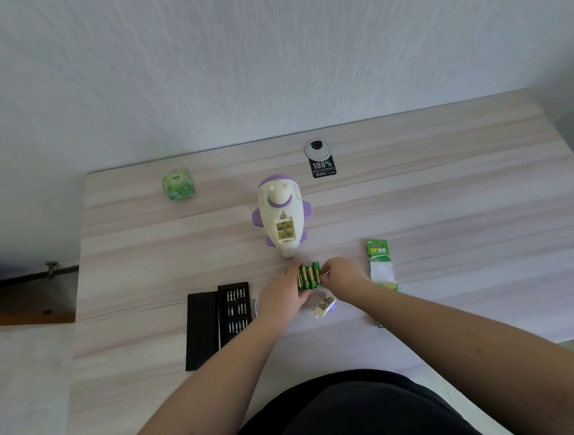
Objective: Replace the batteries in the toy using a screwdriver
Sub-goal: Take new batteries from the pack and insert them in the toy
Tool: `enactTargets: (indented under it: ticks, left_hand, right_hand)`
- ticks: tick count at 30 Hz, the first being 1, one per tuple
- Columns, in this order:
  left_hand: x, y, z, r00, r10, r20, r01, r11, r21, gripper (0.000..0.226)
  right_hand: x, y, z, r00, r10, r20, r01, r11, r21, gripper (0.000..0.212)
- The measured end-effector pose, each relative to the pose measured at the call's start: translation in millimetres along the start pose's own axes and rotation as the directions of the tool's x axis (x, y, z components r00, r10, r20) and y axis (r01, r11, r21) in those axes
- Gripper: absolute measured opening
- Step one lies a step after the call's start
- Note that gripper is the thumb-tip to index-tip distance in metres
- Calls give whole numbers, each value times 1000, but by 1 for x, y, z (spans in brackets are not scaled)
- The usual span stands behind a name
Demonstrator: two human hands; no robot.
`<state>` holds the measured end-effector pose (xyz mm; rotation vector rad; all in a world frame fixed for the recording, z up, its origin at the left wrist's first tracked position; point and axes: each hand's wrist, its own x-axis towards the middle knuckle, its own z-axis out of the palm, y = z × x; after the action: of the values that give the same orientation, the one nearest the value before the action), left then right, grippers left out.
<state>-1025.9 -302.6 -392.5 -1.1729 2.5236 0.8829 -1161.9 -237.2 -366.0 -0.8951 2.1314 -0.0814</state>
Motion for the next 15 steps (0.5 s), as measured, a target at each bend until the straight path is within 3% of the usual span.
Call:
enactTargets:
  ticks: [6, 10, 15]
  left_hand:
    - [-7, -16, -5, 999, 24, 23, -23, 999, -40, 71]
    - [-11, -22, -8, 999, 34, 18, -33, 996, -78, 76]
    - [-19, -28, -14, 997, 74, 3, -73, 987, -145, 70]
  right_hand:
    - [-2, -3, 9, 998, 24, 50, -33, 984, 176, 23]
    - [-5, -2, 10, 1000, 26, 5, -26, 981, 191, 24]
    - [-8, 9, -1, 994, 95, -56, -69, 931, 358, 23]
